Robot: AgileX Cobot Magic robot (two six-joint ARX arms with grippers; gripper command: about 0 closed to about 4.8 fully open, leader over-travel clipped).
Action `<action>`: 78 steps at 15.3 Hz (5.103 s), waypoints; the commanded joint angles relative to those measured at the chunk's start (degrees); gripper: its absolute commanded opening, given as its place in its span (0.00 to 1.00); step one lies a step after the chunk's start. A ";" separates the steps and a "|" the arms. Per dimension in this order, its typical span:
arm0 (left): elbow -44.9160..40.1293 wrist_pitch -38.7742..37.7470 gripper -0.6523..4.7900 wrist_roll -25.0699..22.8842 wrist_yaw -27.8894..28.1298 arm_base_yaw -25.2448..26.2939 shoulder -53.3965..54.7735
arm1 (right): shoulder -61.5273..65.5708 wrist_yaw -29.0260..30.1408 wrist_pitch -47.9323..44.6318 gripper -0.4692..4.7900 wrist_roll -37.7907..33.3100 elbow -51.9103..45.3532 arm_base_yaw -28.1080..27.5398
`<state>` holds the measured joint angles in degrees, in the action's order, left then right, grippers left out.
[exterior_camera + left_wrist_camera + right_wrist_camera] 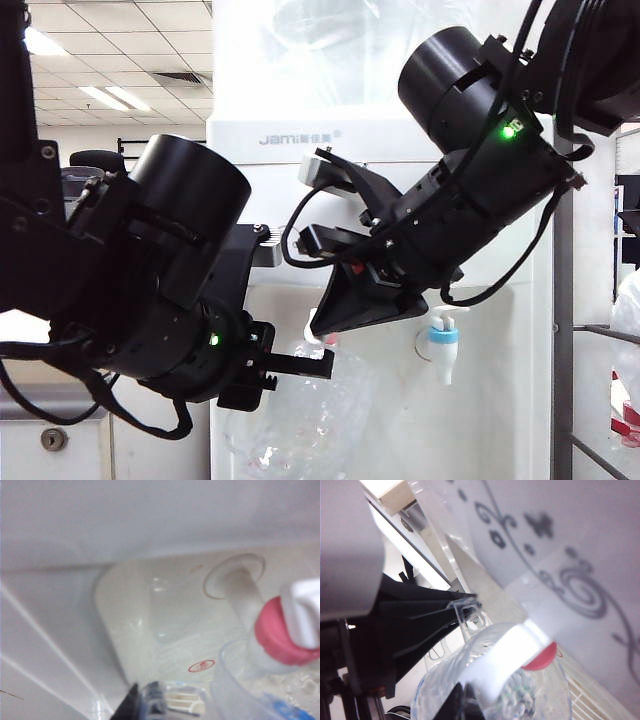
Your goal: Pick up the plastic mug from the left desk, go to the hot water outlet of the water dispenser, press the vertical switch to get some water, then put the mug back on the desk.
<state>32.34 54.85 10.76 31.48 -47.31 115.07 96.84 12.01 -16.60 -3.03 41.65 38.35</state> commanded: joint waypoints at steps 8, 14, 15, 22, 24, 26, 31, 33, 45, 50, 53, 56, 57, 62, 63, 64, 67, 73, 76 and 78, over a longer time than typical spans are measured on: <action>0.09 1.36 0.11 0.39 1.75 0.17 -0.35 | -11.04 1.84 1.60 0.08 0.11 -0.24 -0.11; 0.09 1.38 0.11 0.39 1.75 0.17 -0.35 | -32.50 -3.08 7.65 0.08 1.46 -1.20 -0.63; 0.09 1.36 0.11 0.39 1.77 0.17 -0.35 | -35.08 -2.71 8.37 0.08 1.31 -2.25 -1.60; 0.09 1.36 0.11 0.39 1.75 0.17 -0.35 | -43.95 -1.77 13.42 0.08 1.31 -6.38 -2.12; 0.09 1.36 0.11 0.39 1.75 0.17 -0.37 | -43.93 1.16 19.39 0.08 1.33 -6.38 -2.12; 0.09 1.36 0.11 0.39 1.75 0.17 -0.35 | -43.93 4.17 25.59 0.08 1.38 -6.38 -1.92; 0.09 1.36 0.11 0.39 1.75 0.17 -0.35 | -44.52 5.20 27.85 0.08 1.86 -6.36 -1.53; 0.09 1.38 0.11 0.39 1.73 0.17 -0.35 | -46.18 8.15 28.70 0.08 2.95 -6.36 -1.53; 0.09 1.36 0.11 0.39 1.75 0.17 -0.35 | -48.94 9.99 29.86 0.08 3.10 -6.38 -1.66; 0.07 1.11 0.11 0.42 -0.07 0.17 -0.35 | -48.94 9.99 29.83 0.08 3.10 -6.38 -1.64; -0.28 1.09 0.11 0.39 -2.03 -0.13 -0.35 | -48.94 9.99 29.86 0.08 3.10 -6.38 -1.64; -1.25 1.42 0.11 1.33 -3.28 -0.70 -0.37 | -48.94 9.99 29.86 0.08 3.10 -6.38 -1.64; -1.60 2.51 0.11 1.64 -3.21 -1.18 -0.42 | -48.92 9.99 29.86 0.08 3.10 -6.38 -1.64; -2.29 6.93 0.11 1.60 -6.40 -2.78 -0.46 | -48.92 9.99 29.83 0.08 3.10 -6.38 -1.64; -2.45 8.37 0.11 1.60 -7.37 -3.32 -0.46 | -48.92 9.99 29.90 0.08 3.10 -6.38 -1.64; -2.45 8.96 0.11 1.60 -7.48 -3.78 -0.46 | -48.92 9.99 29.86 0.08 3.10 -6.38 -1.64; -2.89 17.35 0.11 -1.88 -7.32 -6.49 -0.48 | -48.92 9.99 29.86 0.08 3.10 -6.38 -1.64; -10.34 28.68 0.11 -5.11 -5.81 -6.91 -2.27 | -48.92 9.99 29.88 0.08 3.10 -6.38 -1.66; -15.15 28.68 0.11 -6.32 -2.36 -6.93 -7.19 | -48.92 9.99 29.86 0.08 3.10 -6.38 -1.66; -17.68 28.68 0.11 -6.73 0.94 -6.93 -10.71 | -48.92 9.99 29.88 0.08 3.10 -6.38 -1.66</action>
<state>15.20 80.86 4.32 30.06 -54.19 105.82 48.01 21.85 14.06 -0.08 35.09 36.64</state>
